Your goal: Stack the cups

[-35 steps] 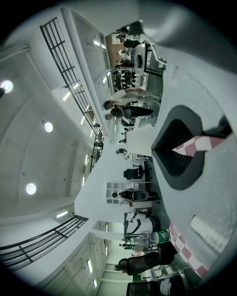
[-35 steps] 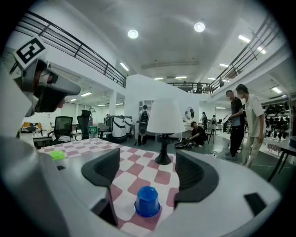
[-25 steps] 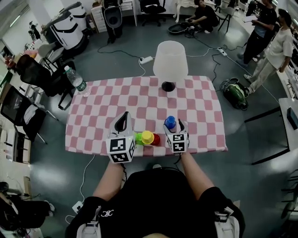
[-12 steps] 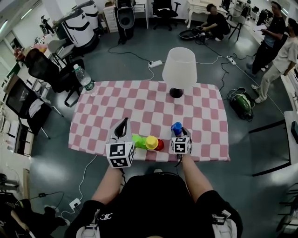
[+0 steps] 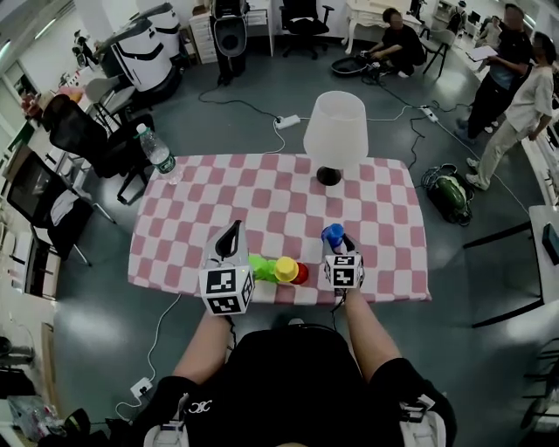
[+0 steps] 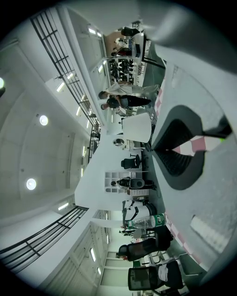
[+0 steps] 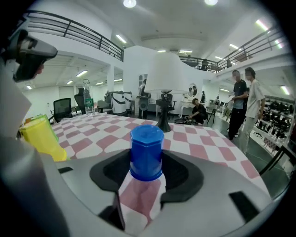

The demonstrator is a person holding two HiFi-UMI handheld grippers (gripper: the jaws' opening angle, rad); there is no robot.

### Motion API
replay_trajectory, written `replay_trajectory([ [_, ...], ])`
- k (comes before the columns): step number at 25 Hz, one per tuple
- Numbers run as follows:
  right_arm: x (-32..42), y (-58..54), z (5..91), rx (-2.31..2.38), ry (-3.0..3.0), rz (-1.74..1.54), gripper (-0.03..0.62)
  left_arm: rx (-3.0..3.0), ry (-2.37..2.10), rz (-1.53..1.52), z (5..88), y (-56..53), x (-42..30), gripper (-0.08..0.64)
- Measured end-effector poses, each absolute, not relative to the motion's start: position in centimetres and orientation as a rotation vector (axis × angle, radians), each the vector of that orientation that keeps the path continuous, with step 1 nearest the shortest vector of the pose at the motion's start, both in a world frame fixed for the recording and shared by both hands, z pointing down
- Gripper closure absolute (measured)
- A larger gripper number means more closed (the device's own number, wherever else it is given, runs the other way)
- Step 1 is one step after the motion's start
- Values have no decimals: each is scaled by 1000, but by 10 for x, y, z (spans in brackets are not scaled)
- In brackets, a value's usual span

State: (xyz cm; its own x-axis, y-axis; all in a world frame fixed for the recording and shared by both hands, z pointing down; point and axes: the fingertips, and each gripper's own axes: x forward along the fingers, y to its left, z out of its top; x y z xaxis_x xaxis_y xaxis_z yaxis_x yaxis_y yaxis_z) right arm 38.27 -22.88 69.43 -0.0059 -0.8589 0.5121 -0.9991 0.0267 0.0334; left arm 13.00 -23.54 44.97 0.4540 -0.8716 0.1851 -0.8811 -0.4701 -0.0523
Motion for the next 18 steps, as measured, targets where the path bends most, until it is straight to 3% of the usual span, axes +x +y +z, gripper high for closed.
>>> replay_trajectory([
  [18,336,-194,514,2022,-2073,163,382,2724,-1432,261,437,-215,106,545],
])
